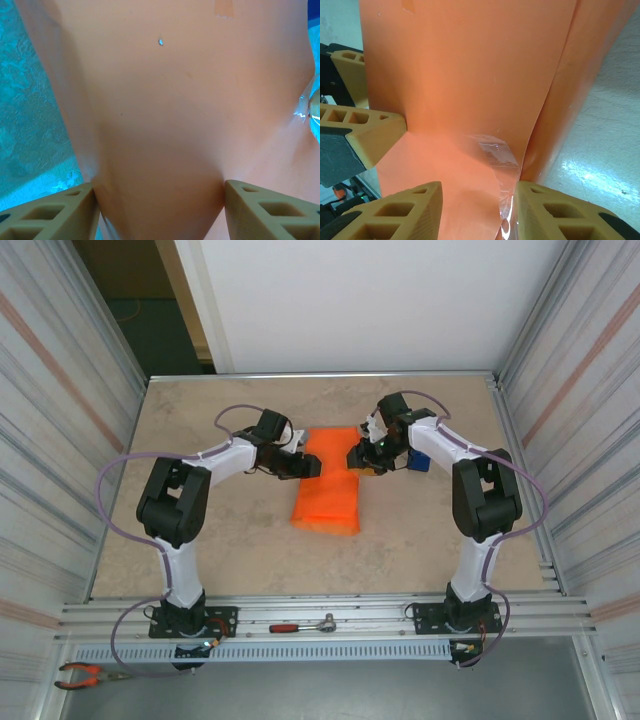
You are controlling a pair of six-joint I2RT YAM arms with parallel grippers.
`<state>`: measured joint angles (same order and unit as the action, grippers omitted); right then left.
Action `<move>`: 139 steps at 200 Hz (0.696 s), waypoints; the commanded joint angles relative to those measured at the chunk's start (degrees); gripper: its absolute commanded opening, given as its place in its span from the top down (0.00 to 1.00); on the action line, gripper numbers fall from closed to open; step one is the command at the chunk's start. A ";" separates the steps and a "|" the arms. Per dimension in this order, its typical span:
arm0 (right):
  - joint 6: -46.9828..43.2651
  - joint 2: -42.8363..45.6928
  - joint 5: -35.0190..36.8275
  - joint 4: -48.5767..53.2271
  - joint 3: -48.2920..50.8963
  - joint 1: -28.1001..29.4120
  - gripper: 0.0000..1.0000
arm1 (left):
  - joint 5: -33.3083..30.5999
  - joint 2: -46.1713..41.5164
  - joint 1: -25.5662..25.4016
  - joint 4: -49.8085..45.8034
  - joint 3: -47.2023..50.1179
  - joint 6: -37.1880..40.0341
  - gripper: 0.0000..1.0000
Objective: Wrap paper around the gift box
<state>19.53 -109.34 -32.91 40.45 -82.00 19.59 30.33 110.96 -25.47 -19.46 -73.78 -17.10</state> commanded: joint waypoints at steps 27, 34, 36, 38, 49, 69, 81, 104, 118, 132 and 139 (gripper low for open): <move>1.04 0.55 4.26 1.74 -1.06 0.06 0.53 | -8.18 5.67 -1.91 -6.71 2.50 1.81 0.37; 1.04 0.53 4.30 1.74 -1.06 0.13 0.53 | -8.26 5.66 -1.95 -6.72 2.50 1.89 0.37; 1.04 0.46 4.40 1.76 -1.04 0.10 0.53 | -8.24 5.67 -1.95 -6.73 2.54 1.94 0.37; 1.04 0.45 4.42 1.75 -1.05 0.10 0.53 | -8.28 5.67 -1.95 -6.73 2.58 1.91 0.37; 1.12 0.56 4.66 1.74 -0.90 0.18 0.51 | -8.28 5.67 -1.95 -6.68 2.50 1.90 0.37; 1.19 0.62 5.54 1.91 -0.99 0.34 0.49 | -8.28 5.85 -1.97 -6.81 2.41 1.90 0.37; 1.21 0.53 5.79 1.92 -0.90 0.42 0.49 | -8.39 5.85 -2.02 -6.81 2.37 2.04 0.37; 1.30 0.59 6.40 2.00 -0.75 0.36 0.48 | -8.39 5.76 -2.04 -6.89 2.49 1.85 0.37; 1.30 0.78 6.78 2.00 -0.71 0.41 0.47 | -8.35 5.75 -2.04 -6.83 2.50 1.91 0.37; 1.34 0.93 6.99 2.05 -0.71 0.56 0.46 | -8.44 5.85 -2.12 -6.89 2.50 1.97 0.37; 1.39 0.95 7.28 2.17 -0.79 0.64 0.46 | -8.46 5.84 -2.12 -6.93 2.49 2.00 0.37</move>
<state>20.51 -108.97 -31.66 40.56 -82.52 20.64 30.30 111.02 -25.52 -19.51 -73.84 -17.12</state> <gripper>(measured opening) 0.540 0.628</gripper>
